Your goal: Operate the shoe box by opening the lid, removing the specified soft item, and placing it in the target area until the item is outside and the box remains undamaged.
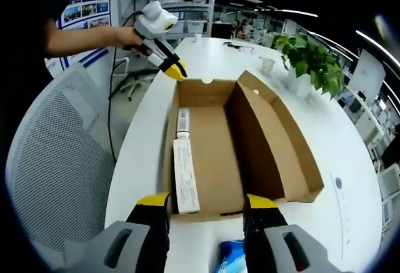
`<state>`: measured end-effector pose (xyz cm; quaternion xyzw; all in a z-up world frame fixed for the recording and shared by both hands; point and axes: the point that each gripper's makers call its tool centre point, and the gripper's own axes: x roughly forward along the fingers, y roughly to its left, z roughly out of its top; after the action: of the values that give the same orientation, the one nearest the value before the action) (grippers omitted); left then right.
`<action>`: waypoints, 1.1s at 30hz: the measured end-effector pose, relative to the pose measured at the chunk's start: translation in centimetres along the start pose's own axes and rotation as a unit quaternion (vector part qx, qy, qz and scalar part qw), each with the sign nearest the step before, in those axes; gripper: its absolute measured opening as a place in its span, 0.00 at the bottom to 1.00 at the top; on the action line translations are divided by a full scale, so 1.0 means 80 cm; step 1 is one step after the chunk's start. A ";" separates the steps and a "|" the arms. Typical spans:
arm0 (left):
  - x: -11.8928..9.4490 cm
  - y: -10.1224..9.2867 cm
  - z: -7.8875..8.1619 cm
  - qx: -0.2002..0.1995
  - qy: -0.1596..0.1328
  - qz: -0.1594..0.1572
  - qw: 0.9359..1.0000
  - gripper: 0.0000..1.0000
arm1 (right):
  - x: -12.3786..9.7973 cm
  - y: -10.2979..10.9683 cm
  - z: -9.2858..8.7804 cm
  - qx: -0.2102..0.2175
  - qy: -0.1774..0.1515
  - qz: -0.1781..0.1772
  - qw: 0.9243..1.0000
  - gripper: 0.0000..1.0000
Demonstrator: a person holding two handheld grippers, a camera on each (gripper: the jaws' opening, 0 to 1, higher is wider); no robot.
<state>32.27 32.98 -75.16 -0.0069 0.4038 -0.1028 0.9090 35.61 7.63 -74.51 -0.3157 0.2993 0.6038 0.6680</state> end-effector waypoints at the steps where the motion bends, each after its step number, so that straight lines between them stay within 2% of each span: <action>1: 0.001 0.000 -0.001 -0.001 0.000 0.000 1.000 0.11 | 0.004 0.001 0.000 -0.002 0.004 0.004 1.000 0.44; 5: 0.004 0.000 -0.008 -0.005 0.006 -0.002 1.000 0.04 | 0.018 0.004 -0.003 -0.007 0.017 0.019 1.000 0.43; 11: 0.003 -0.001 -0.009 0.002 0.004 -0.001 1.000 0.04 | 0.035 0.009 -0.008 -0.019 0.036 0.040 0.998 0.41; 17: 0.003 0.000 -0.009 -0.005 0.006 0.000 1.000 0.04 | 0.047 0.010 -0.009 -0.019 0.041 0.057 0.997 0.39; 23: 0.002 0.000 -0.010 -0.010 0.005 0.000 1.000 0.04 | 0.057 0.011 -0.011 -0.017 0.047 0.060 0.997 0.37; 26: 0.002 -0.001 -0.010 -0.010 0.005 0.001 1.000 0.03 | 0.063 0.014 -0.011 -0.015 0.048 0.061 0.997 0.34; 33: 0.002 -0.001 -0.010 -0.010 0.006 0.001 1.000 0.03 | 0.070 0.026 -0.014 -0.011 0.054 0.073 0.996 0.18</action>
<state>31.78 32.95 -75.82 -0.0152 0.4103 -0.0981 0.9065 34.00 10.36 -79.73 -0.3325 0.3504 0.6364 0.6014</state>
